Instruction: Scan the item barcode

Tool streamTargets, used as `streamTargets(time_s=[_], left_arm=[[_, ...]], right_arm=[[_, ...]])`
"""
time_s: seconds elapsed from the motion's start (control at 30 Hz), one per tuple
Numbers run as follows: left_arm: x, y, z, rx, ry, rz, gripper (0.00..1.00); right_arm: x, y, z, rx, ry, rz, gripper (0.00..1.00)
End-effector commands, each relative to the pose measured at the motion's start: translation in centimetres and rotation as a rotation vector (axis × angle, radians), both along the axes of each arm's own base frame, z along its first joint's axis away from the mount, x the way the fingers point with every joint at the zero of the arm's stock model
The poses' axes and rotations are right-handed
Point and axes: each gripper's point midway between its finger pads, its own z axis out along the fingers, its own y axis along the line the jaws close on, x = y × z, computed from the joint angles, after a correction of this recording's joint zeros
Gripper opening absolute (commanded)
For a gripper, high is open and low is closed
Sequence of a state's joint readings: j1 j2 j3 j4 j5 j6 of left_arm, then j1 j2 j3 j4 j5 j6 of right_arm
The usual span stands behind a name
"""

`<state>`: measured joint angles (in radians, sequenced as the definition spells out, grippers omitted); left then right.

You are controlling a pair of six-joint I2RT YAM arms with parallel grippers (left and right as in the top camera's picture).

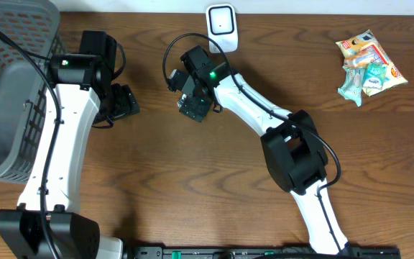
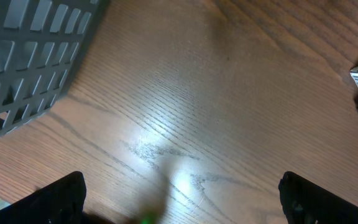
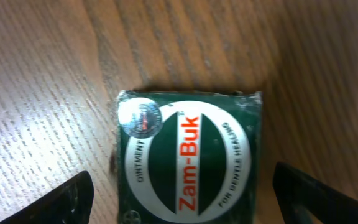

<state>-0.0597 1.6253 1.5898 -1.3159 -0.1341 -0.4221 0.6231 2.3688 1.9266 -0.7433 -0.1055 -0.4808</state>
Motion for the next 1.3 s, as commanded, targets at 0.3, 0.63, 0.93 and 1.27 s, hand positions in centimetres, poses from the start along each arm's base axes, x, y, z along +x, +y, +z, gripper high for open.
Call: streamTargets(time_s=[0.3, 0.63, 0.93, 1.27], left_arm=[[-0.1, 0.3, -0.2, 0.009, 0.011, 0.01, 0.98], [-0.1, 0.3, -0.2, 0.009, 0.011, 0.01, 0.98], [-0.1, 0.3, -0.2, 0.009, 0.011, 0.01, 0.98], [-0.1, 0.3, -0.2, 0.009, 0.011, 0.01, 0.98]], right_arm=[[-1.0, -0.9, -3.3, -0.017, 0.092, -0.017, 0.81], [-1.2, -1.0, -2.4, 0.001, 0.122, -0.107, 0.58], [-1.0, -0.9, 1.7, 0.062, 0.107, -0.2, 0.53], [-3.5, -0.2, 11.0, 0.415, 0.312, -0.127, 0.47]])
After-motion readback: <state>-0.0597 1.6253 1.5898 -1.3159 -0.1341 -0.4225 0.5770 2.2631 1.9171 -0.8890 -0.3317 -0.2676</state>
